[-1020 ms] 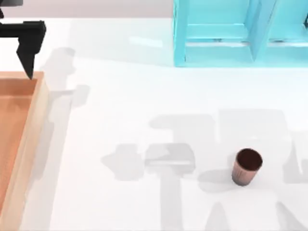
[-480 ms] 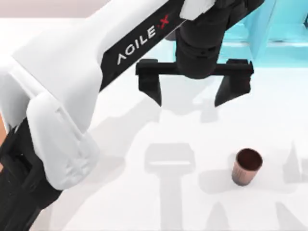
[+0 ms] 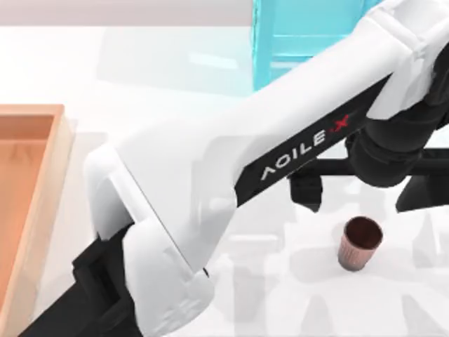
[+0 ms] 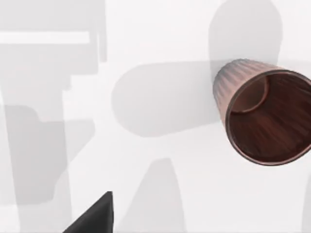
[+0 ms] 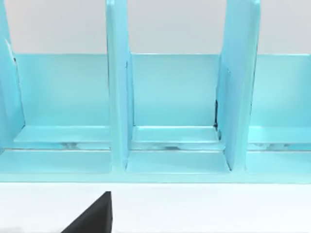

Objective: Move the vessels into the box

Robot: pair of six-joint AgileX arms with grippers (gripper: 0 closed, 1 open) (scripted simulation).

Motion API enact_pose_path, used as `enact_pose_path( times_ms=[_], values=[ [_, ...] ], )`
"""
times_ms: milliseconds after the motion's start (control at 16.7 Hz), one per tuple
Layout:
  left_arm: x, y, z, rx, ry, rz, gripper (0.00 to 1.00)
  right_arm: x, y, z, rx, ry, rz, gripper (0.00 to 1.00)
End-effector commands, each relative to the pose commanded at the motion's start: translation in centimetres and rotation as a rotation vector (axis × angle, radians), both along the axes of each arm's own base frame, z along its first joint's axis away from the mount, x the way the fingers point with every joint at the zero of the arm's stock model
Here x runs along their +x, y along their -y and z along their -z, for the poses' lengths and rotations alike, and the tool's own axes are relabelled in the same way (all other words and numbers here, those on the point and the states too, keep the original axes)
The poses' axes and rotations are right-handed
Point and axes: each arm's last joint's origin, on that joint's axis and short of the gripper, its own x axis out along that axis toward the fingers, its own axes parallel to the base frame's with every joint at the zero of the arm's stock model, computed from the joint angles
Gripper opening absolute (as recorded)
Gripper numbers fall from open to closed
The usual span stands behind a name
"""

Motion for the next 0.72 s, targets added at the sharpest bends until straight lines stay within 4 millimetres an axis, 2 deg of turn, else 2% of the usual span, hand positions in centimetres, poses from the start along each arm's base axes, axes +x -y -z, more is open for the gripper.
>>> enact_pose_path(
  times_ms=[360, 480, 720],
  values=[
    [0.4, 0.2, 0.9, -0.007, 0.004, 0.000, 1.00, 0.0, 0.0, 0.0, 0.000, 0.000, 0.000, 1.00],
    [0.8, 0.5, 2.3, -0.007, 0.004, 0.000, 1.00, 0.0, 0.0, 0.0, 0.000, 0.000, 0.000, 1.00],
    [1.1, 0.4, 6.6, 0.007, -0.005, 0.000, 1.00, 0.0, 0.0, 0.0, 0.000, 0.000, 0.000, 1.00]
  ],
)
